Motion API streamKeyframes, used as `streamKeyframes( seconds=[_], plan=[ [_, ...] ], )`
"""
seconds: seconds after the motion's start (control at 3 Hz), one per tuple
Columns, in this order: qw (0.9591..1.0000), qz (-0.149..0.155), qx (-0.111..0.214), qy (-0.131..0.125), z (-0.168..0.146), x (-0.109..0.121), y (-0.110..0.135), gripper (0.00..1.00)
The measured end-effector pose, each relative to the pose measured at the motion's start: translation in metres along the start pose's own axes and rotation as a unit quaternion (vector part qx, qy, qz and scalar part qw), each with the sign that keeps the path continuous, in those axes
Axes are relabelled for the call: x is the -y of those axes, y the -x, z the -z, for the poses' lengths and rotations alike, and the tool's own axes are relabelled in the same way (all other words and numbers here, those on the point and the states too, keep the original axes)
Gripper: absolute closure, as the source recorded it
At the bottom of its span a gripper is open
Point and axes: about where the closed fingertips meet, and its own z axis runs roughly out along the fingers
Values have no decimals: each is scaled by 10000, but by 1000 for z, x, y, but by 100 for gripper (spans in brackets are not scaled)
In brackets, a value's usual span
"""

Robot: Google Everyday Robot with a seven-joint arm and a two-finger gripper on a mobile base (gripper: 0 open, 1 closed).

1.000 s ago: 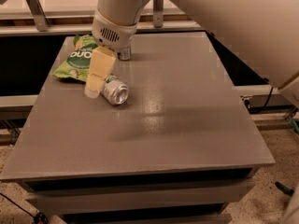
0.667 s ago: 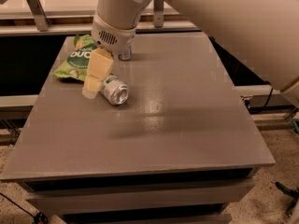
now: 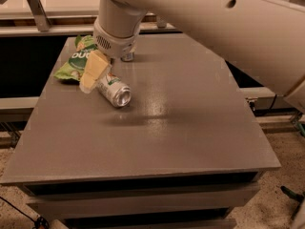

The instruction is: Place 7up can upright

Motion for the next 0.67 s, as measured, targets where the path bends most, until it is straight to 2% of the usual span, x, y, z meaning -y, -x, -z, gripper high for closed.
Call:
streamKeyframes(
  seconds=[0.33,0.67],
  plan=[
    [9968,-701,-360,-131,-18,12,9,0],
    [9903,-1119,-813,100,-35,12,11,0]
  ],
)
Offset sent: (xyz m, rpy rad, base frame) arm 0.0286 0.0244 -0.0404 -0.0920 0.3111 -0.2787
